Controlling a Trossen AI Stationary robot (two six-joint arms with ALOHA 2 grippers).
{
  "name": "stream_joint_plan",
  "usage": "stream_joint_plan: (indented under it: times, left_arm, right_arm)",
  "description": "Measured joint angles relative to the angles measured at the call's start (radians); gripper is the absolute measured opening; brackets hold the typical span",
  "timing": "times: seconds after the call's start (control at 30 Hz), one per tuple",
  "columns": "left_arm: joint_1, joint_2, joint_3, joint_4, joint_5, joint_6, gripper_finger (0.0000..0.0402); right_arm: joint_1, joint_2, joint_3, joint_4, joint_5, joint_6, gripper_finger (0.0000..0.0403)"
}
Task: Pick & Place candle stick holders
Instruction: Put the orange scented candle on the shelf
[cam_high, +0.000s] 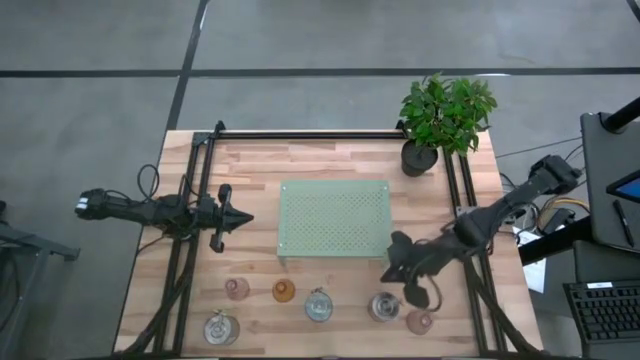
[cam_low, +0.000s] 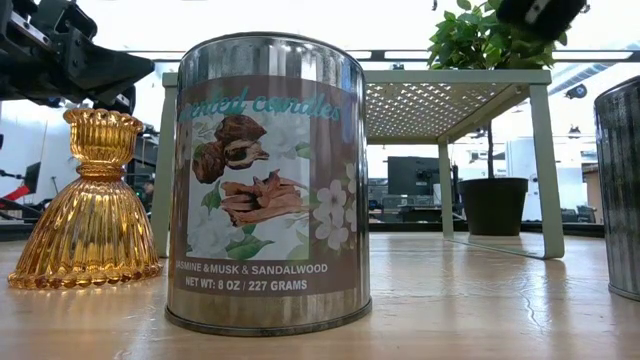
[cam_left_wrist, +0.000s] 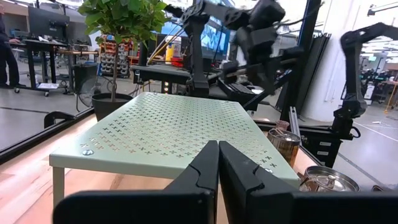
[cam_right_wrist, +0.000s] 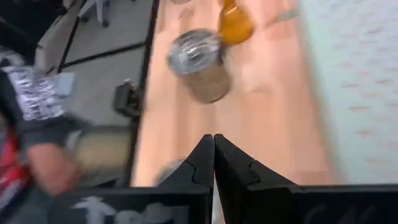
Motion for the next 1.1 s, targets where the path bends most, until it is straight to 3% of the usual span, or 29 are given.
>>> stream_joint_plan:
  times: [0.37, 0.6, 0.83, 1.1]
  left_arm:
    - [0.0, 0.0, 0.0, 0.0, 0.0, 0.0, 0.0012]
    - [-0.001, 0.0, 0.0, 0.0, 0.0, 0.0, 0.0012]
    - [-0.001, 0.0, 0.0, 0.0, 0.0, 0.0, 0.0012]
    - [-0.001, 0.0, 0.0, 0.0, 0.0, 0.0, 0.0012]
  right_arm:
    - [0.06, 0.346, 0.366, -0.321, -0.052, 0.204, 0.0012]
    - [0.065, 0.522, 0.542, -0.533, -0.111, 0.212, 0.0066]
    - [0.103, 0.594, 0.614, -0.649, -0.11, 0.121, 0.0133]
    - [0.112, 0.595, 0.587, -0.654, -0.042, 0.089, 0.0152]
